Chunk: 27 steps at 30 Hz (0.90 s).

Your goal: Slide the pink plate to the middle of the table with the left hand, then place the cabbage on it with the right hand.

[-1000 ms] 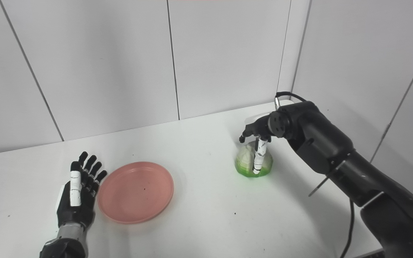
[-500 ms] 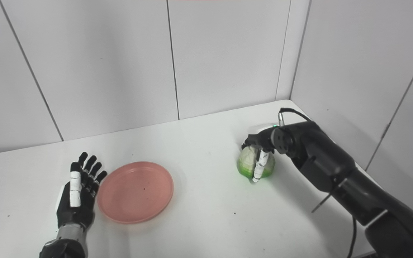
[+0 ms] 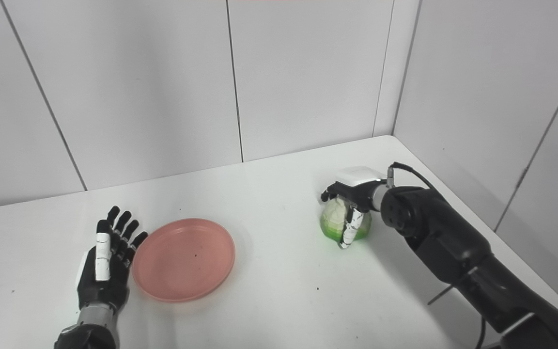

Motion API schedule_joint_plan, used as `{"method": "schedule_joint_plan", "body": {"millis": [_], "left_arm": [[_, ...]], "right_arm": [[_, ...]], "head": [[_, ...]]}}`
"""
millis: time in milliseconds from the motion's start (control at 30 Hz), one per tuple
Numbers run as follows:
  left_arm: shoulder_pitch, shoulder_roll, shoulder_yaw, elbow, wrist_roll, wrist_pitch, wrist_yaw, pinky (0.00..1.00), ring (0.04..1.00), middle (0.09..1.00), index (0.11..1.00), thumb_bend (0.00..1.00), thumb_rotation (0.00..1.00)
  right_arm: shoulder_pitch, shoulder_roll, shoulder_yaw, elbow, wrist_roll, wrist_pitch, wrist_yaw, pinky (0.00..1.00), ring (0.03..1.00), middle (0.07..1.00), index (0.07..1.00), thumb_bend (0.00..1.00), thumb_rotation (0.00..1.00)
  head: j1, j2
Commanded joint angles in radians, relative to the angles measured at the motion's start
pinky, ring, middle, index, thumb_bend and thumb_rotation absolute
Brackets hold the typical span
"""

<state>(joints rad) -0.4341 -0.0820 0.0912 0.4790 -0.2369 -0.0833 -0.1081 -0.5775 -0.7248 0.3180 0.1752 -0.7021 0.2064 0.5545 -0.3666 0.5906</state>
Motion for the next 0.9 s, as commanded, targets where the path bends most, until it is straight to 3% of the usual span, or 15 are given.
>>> {"method": "schedule_joint_plan", "body": {"millis": [0, 67, 100, 133, 200, 533, 667, 867], "left_arm": [[0.004, -0.001, -0.001, 0.005, -0.001, 0.028, 0.006, 0.85, 0.946, 0.965, 0.962, 0.93, 0.82], [0.004, -0.001, -0.001, 0.003, -0.001, 0.028, 0.005, 0.84, 0.944, 0.964, 0.963, 0.93, 0.82], [0.004, -0.001, 0.0, 0.001, -0.005, 0.031, 0.004, 0.84, 0.945, 0.965, 0.963, 0.93, 0.82], [0.004, -0.001, 0.001, 0.0, -0.007, 0.032, 0.002, 0.85, 0.947, 0.967, 0.962, 0.92, 0.81], [0.003, -0.001, 0.0, 0.001, -0.007, 0.031, -0.001, 0.85, 0.949, 0.972, 0.965, 0.91, 0.81], [-0.001, 0.001, -0.006, 0.01, -0.002, 0.02, -0.004, 0.82, 0.946, 0.974, 0.972, 0.94, 0.82], [0.0, -0.002, -0.005, 0.002, -0.004, 0.026, -0.001, 0.81, 0.945, 0.974, 0.97, 0.93, 0.82], [0.003, -0.002, -0.005, -0.003, -0.003, 0.03, 0.001, 0.82, 0.941, 0.974, 0.967, 0.93, 0.81]], "right_arm": [[-0.016, -0.014, 0.011, 0.014, -0.018, -0.057, -0.032, 0.52, 0.625, 0.707, 0.697, 0.86, 0.07], [-0.021, -0.017, 0.027, 0.032, -0.034, -0.074, -0.042, 0.49, 0.573, 0.656, 0.65, 0.82, 0.02], [-0.024, -0.018, 0.033, 0.041, -0.041, -0.074, -0.042, 0.45, 0.519, 0.571, 0.574, 0.68, 0.01], [-0.029, -0.02, 0.044, 0.047, -0.055, -0.07, -0.035, 0.37, 0.438, 0.519, 0.53, 0.61, 0.01], [-0.04, -0.025, 0.061, 0.054, -0.073, -0.063, -0.014, 0.27, 0.328, 0.468, 0.486, 0.54, 0.0], [-0.07, -0.047, 0.076, 0.036, -0.077, -0.03, 0.076, 0.28, 0.346, 0.477, 0.475, 0.53, 0.0], [-0.08, -0.047, 0.061, 0.031, -0.052, -0.033, 0.103, 0.32, 0.415, 0.509, 0.482, 0.52, 0.0], [-0.106, -0.05, 0.022, -0.013, 0.027, -0.034, 0.156, 0.33, 0.398, 0.501, 0.522, 0.51, 0.0]], "head": [[0.001, 0.0], [0.001, 0.0], [0.003, 0.005], [0.004, 0.006], [0.004, 0.006], [0.006, 0.007], [0.01, 0.009], [0.013, 0.016]]}}
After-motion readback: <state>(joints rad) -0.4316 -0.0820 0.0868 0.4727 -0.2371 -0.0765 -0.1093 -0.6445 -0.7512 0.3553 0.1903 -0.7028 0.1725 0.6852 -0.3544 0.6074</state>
